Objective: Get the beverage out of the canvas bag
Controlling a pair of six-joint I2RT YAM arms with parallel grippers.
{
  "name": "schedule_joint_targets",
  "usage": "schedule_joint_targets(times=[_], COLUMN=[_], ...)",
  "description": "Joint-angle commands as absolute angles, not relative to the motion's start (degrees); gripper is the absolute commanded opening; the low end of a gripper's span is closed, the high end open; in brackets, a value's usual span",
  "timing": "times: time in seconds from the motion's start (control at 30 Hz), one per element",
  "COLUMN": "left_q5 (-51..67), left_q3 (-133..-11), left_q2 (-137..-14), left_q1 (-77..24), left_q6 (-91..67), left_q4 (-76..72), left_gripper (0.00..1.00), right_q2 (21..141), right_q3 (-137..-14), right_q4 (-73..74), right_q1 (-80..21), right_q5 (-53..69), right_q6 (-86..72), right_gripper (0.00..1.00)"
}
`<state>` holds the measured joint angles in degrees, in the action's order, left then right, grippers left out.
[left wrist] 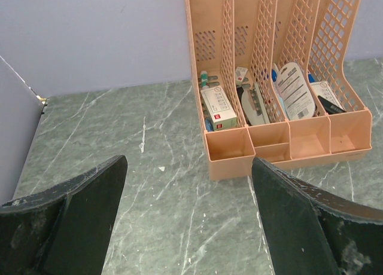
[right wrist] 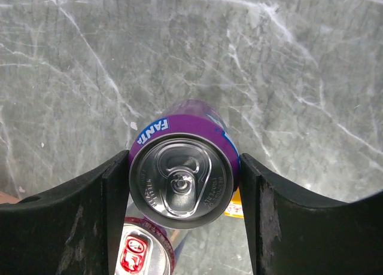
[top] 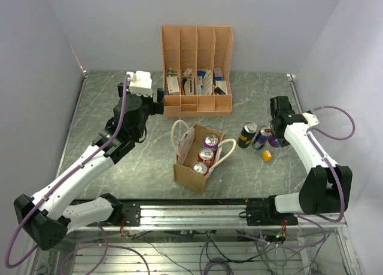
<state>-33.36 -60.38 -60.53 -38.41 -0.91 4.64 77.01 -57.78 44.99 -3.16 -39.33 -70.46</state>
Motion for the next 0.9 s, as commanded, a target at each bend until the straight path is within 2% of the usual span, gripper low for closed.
schedule_joint_targets(times=[0.0,0.47,0.87], left_q5=[-33.1,-33.0,-32.9], left_q3=[-62.3,-62.4,-62.4], left_q2=[-59.3,-59.5,-59.6], left_q1=[-38.8,-38.8,-38.9], left_q6=[-1.4,-1.5,-1.5], left_q4=[4.0,4.0,4.1], left_gripper=[0.95,0.95,0.95], right_q2=[78.2,83.7,83.2], right_q3=[-59.6,-59.4,-57.9], right_q4=[43.4,44.0,41.6], right_q1=[-2.6,-2.4,-1.1], right_q5=[-40.0,-37.1,-35.8], right_q6=[-76.3,-78.1,-75.8], right_gripper=[0.0,0.01,0.43])
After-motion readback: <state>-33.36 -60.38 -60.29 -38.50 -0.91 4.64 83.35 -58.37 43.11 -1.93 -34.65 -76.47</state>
